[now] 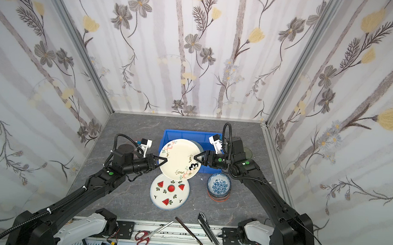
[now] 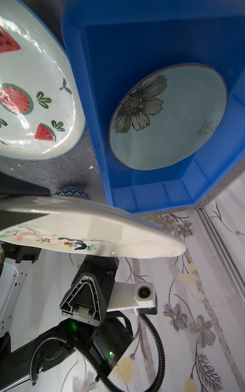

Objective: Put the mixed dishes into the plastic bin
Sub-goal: 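Lift the white flower plate upright with the right gripper toward the bin, then hold the white flower plate upright above the bin edge with right gripper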

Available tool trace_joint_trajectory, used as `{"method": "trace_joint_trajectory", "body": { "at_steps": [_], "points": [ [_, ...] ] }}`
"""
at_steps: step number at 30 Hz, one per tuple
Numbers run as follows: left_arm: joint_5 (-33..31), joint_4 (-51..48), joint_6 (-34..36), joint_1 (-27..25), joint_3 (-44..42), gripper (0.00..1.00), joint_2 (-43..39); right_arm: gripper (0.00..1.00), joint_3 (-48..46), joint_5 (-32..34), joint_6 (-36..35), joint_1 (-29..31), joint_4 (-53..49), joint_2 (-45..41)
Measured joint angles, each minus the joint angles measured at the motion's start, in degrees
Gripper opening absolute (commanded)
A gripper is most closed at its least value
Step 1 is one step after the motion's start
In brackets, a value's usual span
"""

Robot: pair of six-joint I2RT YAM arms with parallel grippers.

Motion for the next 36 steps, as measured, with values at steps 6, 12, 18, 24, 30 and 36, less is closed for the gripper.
{"method": "trace_joint_trajectory", "body": {
  "at_steps": [6,12,18,24,30,36],
  "points": [
    [0.31,1.73,-0.20,0.07,-0.04,0.00,0.20,0.45,0.42,-1.97,2.58,-0.04,4.46,1.55],
    [0.68,2.29,-0.44,0.07,-0.09,0.00,0.46,0.36,0.39,-2.25,3.85,-0.07,5.70,2.21],
    [0.76,3.04,-0.87,0.07,-0.02,0.00,1.07,0.34,-0.24,-2.05,4.09,-0.11,7.17,2.47],
    [1.31,3.04,-0.87,0.07,0.24,0.00,1.81,0.28,-1.09,-2.27,4.74,-0.11,7.87,2.86],
    [1.68,3.23,-0.96,0.07,0.44,0.00,2.14,0.18,-1.27,-2.25,5.20,-0.11,8.09,3.37],
    [1.92,3.91,-1.33,0.09,0.46,0.00,2.49,0.02,-2.01,-2.25,5.92,-0.11,9.62,3.58]
  ]
}}
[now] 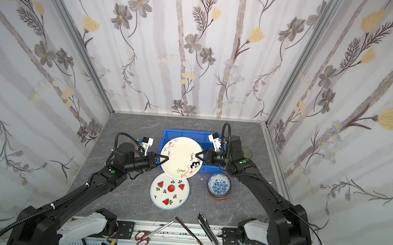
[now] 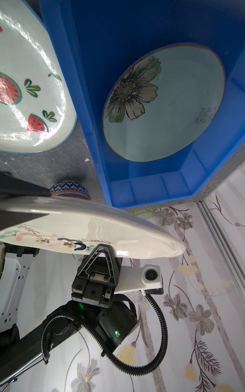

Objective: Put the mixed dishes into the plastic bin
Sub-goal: 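Hold the white flower plate upright above the bin edge with right gripper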

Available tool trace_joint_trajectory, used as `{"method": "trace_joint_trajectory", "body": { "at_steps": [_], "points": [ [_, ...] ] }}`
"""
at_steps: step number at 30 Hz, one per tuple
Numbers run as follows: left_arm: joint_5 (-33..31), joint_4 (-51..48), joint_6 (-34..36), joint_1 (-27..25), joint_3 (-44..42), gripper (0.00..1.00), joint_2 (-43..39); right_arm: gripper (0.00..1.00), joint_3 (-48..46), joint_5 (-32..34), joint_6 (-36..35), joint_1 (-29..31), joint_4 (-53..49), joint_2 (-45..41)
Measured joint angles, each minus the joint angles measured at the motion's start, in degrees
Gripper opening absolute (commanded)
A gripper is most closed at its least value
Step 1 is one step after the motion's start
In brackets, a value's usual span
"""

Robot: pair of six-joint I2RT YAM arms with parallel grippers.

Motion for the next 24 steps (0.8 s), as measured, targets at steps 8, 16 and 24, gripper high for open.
{"method": "trace_joint_trajectory", "body": {
  "at_steps": [8,16,24],
  "points": [
    [-0.04,0.52,0.04,0.00,0.09,0.13,0.92,0.00,-0.20,0.63,0.35,0.00,0.22,0.04],
    [0.04,2.73,0.20,-0.24,0.31,0.63,1.44,0.00,1.86,0.74,-0.11,0.24,-1.73,1.09],
    [-2.29,0.94,2.97,0.44,3.32,1.00,1.14,0.00,3.15,2.64,-1.01,-0.76,-5.40,2.60]
  ]
}}
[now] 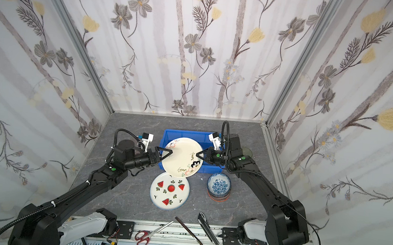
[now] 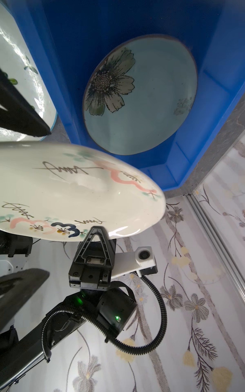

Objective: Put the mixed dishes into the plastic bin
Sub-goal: 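Hold the white flower plate upright above the bin edge with right gripper, then lower the white flower plate into the bin onto the green plate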

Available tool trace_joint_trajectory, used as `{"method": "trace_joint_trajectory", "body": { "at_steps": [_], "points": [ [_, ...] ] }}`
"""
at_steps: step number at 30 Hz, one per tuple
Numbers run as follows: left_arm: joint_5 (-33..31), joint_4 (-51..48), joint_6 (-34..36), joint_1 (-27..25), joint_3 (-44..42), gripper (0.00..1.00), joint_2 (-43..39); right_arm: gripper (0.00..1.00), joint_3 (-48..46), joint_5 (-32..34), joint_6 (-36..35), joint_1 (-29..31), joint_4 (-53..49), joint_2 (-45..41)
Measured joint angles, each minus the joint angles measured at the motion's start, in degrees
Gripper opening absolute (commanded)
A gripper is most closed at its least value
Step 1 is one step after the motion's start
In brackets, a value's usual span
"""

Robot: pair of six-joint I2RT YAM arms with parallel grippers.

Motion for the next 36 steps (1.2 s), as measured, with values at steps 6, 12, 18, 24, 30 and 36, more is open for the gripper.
{"method": "trace_joint_trajectory", "body": {
  "at_steps": [6,12,18,24,30,36],
  "points": [
    [-1.49,-1.75,1.64,3.50,0.61,1.00,-1.49,0.00,1.36,1.05,-0.42,-1.09,-0.48,2.14],
    [-1.99,-3.06,2.03,7.37,-0.22,1.00,-3.85,0.00,4.04,1.73,-0.85,-3.17,-1.49,6.60],
    [-2.99,-5.38,3.30,8.68,-0.90,1.00,-5.18,0.00,9.81,2.82,-1.73,-5.01,-2.19,15.19],
    [-3.04,-6.93,3.67,9.22,-1.79,1.00,-5.92,0.00,17.25,3.45,-2.82,-5.40,-2.36,22.82],
    [-3.06,-7.54,4.37,9.77,-2.08,1.00,-6.08,0.00,22.10,3.37,-3.08,-5.70,-2.56,28.74],
    [-3.06,-7.78,4.63,10.16,-2.36,1.00,-6.03,0.00,22.93,3.43,-3.41,-5.77,-2.60,31.87]
  ]
}}
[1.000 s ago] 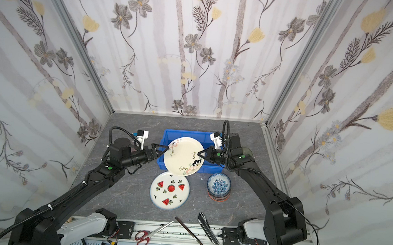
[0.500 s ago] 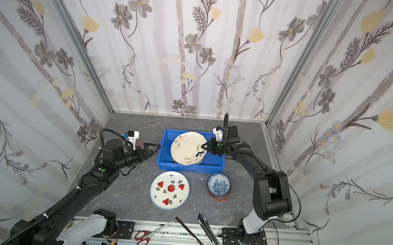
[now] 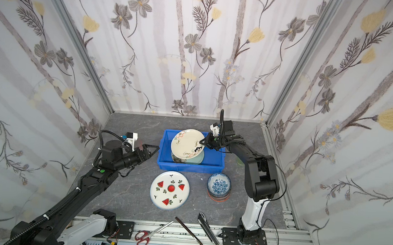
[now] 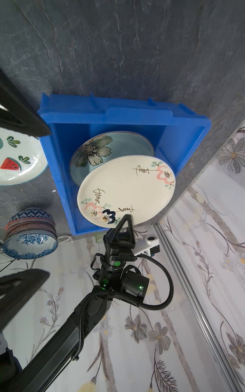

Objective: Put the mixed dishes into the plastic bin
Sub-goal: 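Lower the white flower plate into the bin onto the green plate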

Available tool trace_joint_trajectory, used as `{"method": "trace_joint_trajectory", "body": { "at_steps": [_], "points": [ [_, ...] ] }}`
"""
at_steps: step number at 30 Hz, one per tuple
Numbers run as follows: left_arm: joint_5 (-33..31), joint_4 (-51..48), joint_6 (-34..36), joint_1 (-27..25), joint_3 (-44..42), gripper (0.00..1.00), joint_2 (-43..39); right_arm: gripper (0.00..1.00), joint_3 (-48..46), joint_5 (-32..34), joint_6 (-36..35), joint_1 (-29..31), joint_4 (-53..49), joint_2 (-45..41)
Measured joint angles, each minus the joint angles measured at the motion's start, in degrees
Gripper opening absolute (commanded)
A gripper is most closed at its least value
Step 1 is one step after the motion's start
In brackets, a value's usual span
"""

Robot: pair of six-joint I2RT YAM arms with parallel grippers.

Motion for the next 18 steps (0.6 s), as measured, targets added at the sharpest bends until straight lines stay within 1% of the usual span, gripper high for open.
{"method": "trace_joint_trajectory", "body": {
  "at_steps": [18],
  "points": [
    [0.02,-0.26,0.37,0.15,-0.24,1.00,0.72,0.00,-0.66,1.09,-0.83,0.07,0.61,5.49]
  ]
}}
